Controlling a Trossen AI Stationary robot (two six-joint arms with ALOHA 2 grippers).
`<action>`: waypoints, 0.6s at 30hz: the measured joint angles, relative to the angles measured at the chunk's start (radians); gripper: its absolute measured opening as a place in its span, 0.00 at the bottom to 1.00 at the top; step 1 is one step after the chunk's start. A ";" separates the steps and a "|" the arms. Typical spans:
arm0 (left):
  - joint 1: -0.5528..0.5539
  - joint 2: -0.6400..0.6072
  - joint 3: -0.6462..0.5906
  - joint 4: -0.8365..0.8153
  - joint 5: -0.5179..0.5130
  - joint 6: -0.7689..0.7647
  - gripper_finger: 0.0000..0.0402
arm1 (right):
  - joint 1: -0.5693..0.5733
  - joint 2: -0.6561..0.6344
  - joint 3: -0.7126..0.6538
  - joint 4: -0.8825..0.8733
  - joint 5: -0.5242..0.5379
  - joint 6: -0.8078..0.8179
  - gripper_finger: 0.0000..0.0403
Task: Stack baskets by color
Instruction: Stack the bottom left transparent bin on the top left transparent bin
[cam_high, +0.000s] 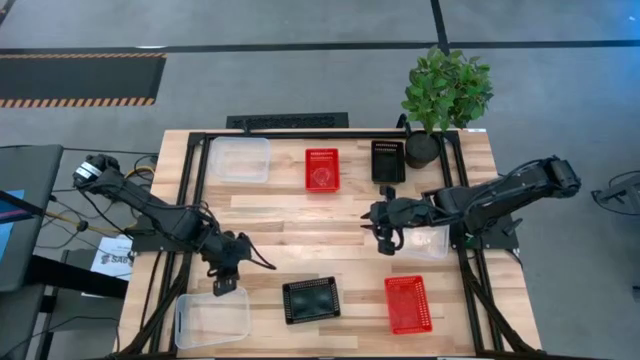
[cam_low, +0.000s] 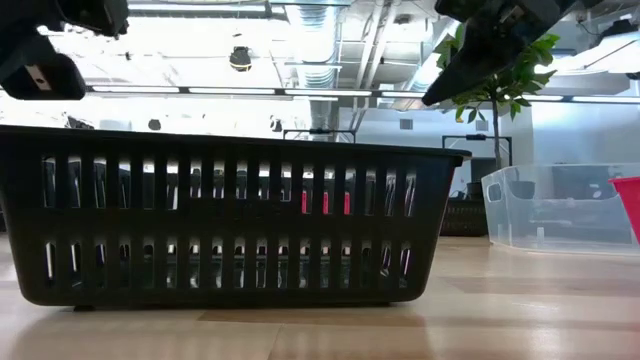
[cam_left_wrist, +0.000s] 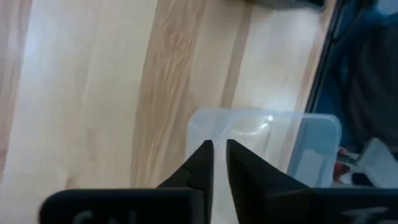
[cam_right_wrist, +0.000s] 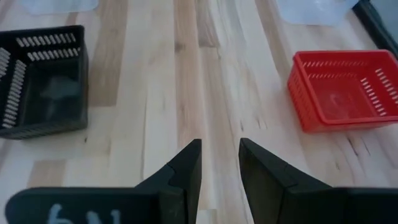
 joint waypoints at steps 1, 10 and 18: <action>-0.002 0.000 0.000 -0.015 0.001 0.004 0.11 | 0.001 0.000 0.000 0.000 -0.001 0.000 0.31; -0.090 0.002 0.000 -0.058 -0.022 -0.050 0.41 | 0.002 0.000 0.000 -0.002 0.000 0.000 0.31; -0.180 0.014 0.000 -0.058 -0.093 -0.161 0.56 | -0.006 0.000 0.000 -0.002 0.000 -0.025 0.31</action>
